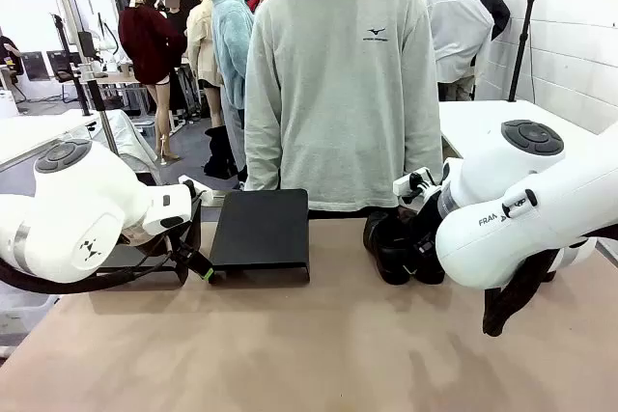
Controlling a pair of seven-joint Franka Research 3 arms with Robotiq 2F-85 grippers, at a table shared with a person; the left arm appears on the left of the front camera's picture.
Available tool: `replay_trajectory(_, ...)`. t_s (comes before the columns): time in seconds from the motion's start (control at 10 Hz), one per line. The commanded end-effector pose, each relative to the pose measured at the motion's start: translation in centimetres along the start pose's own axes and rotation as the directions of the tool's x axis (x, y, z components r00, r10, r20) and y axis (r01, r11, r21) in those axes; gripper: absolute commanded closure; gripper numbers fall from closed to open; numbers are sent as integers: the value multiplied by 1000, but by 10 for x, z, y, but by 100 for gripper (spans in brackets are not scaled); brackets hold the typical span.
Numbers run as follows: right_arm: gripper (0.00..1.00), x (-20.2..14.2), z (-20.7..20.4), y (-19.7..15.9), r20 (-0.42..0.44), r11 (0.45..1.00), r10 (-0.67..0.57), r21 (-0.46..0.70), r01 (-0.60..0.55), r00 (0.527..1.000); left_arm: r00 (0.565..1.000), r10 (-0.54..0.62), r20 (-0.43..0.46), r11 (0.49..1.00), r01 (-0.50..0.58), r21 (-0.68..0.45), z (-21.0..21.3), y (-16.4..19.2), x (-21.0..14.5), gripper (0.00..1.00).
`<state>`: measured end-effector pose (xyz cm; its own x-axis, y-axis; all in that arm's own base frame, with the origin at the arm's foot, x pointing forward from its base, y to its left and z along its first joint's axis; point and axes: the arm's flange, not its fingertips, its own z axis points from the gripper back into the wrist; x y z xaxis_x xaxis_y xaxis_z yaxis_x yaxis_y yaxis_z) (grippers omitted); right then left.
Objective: Organize the shoes by placing them on the stand.
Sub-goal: Pick up one Shoe and place it in the middle of the table.
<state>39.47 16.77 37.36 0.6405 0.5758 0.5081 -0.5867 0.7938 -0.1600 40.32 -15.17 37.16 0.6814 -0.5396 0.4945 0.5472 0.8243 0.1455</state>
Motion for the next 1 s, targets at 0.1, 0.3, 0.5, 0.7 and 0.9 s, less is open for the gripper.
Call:
replay_trajectory(0.1,0,0,0,0,0,1000,0,0,0,1000,1000,0,0,1000,0,0,0,0,0,0)
replay_trajectory(0.3,0,0,0,0,0,1000,0,0,0,1000,1000,0,0,1000,0,0,0,0,0,0)
replay_trajectory(0.5,0,0,0,0,0,1000,0,0,0,1000,1000,0,0,1000,0,0,0,0,0,0)
replay_trajectory(0.7,0,0,0,0,0,1000,0,0,0,1000,1000,0,0,1000,0,0,0,0,0,0)
replay_trajectory(0.9,0,0,0,0,0,1000,0,0,0,1000,1000,0,0,1000,0,0,0,0,0,0)
